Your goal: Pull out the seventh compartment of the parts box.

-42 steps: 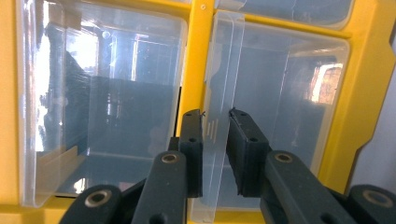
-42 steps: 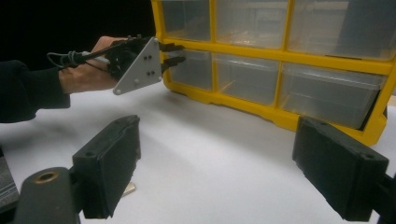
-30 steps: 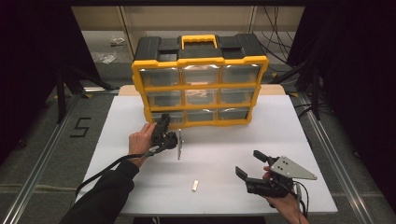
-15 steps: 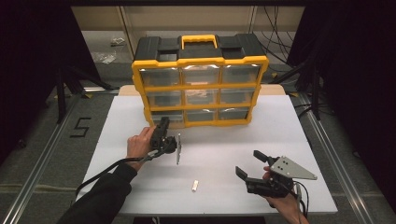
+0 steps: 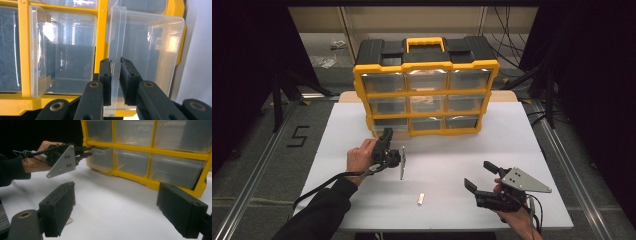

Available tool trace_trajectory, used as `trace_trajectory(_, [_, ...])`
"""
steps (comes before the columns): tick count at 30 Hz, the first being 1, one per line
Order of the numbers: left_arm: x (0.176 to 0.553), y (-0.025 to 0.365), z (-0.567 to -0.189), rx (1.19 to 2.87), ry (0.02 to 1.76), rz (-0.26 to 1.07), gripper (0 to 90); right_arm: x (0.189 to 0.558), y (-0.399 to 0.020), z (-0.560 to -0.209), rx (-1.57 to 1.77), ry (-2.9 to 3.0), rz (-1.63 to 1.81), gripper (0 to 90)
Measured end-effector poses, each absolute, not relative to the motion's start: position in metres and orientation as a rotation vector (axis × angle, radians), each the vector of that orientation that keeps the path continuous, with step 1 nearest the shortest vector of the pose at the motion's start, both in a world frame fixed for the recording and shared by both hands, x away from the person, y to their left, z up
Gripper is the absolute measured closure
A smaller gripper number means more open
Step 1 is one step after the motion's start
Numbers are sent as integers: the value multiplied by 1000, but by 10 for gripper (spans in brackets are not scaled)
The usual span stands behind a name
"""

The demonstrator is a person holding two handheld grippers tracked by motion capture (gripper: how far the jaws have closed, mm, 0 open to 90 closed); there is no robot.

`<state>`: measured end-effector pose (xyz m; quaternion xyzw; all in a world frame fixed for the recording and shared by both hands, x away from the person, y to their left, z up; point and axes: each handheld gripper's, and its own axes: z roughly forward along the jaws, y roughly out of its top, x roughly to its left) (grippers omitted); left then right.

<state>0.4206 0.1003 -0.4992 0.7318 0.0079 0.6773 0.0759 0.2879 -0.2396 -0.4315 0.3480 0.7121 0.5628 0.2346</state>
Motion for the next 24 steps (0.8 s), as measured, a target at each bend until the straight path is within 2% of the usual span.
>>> trace_trajectory(24, [400, 98, -503, 2188, 7, 2061, 796, 287, -240, -431, 953, 1955, 1542, 162])
